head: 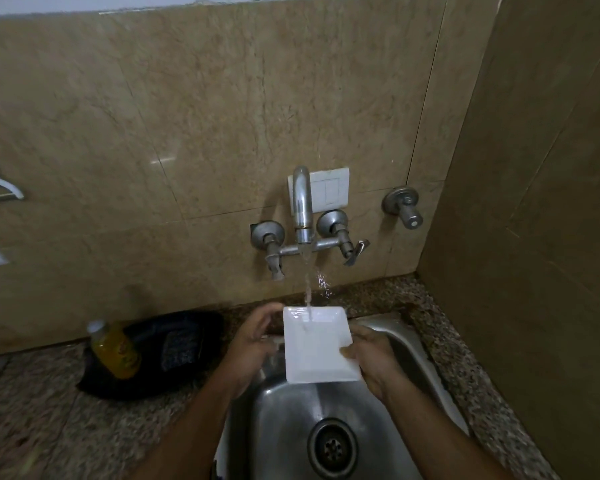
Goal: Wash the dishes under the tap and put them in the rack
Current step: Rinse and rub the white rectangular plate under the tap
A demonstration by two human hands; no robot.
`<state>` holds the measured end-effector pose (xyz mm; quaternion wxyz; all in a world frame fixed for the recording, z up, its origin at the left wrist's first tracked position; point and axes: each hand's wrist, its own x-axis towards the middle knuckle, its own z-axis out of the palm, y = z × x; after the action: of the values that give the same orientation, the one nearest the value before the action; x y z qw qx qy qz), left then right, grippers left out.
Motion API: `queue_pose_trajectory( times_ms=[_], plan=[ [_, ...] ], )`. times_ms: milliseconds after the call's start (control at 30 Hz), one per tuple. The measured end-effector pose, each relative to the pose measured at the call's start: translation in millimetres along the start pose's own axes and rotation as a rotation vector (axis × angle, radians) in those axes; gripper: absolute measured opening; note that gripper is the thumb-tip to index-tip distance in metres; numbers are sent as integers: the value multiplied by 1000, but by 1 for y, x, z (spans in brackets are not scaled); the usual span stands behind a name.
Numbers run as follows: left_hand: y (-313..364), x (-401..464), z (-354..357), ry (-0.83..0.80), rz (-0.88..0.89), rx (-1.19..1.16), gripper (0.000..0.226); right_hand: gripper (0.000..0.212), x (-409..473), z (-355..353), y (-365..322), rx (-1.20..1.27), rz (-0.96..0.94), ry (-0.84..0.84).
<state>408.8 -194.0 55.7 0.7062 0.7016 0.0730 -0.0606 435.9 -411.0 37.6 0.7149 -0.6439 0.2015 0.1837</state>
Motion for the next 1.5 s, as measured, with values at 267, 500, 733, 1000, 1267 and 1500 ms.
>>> queue_pose_trajectory(
  times_ms=[267,500,733,1000,1267,1500],
  plan=[
    [3,3,26,2,-306,115,44,49,-9,-7,4,-22,-99,70],
    [11,10,31,-55,-339,149,53,48,-7,-15,-3,-1,-131,5],
    [13,13,21,114,-247,147,53,31,-5,0,-26,-93,-204,-86],
    [20,14,39,96,-57,261,50,26,13,9,-95,-335,-578,184],
    [14,8,31,137,12,394,44,19,16,17,-110,-869,-810,454],
    [15,-15,21,196,70,374,44,21,-14,14,-98,-887,-693,311]
  ],
)
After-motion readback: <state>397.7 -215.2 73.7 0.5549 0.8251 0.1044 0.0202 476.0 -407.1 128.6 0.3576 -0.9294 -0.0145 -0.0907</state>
